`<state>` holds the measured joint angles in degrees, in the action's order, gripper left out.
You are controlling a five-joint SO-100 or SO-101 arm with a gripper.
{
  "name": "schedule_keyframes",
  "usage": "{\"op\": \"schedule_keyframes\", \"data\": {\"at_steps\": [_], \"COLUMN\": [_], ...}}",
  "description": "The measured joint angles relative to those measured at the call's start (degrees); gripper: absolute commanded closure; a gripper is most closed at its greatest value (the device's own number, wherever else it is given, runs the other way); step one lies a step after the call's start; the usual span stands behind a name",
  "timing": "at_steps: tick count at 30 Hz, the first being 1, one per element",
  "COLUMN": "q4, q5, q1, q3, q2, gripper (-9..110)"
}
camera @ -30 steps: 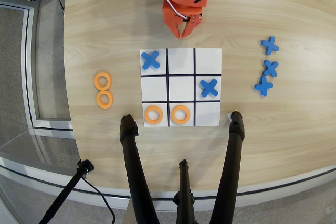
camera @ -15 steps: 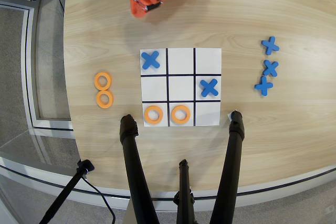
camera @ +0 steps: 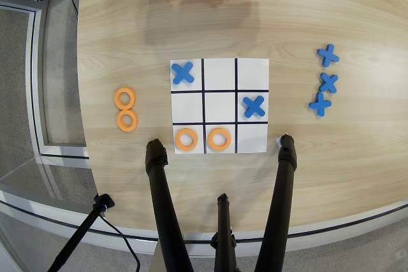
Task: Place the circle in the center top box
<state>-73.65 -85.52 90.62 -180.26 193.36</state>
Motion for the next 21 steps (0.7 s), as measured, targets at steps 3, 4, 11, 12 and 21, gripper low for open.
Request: {"op": "schedule_keyframes", "data": {"at_steps": [3, 4, 11, 12, 21], "q4": [-0.2, -0.3, -0.4, -0.4, -0.4], "q5": [0.0, 0.0, 0.0, 0.0, 0.0], "q1": [0.4, 0.4, 0.1, 0.0, 0.0], "q3": [0.0, 0.0, 0.0, 0.0, 0.0], "q2": [0.0, 0.0, 0.0, 0.0, 0.0], "gripper": [101, 101, 101, 101, 101]}}
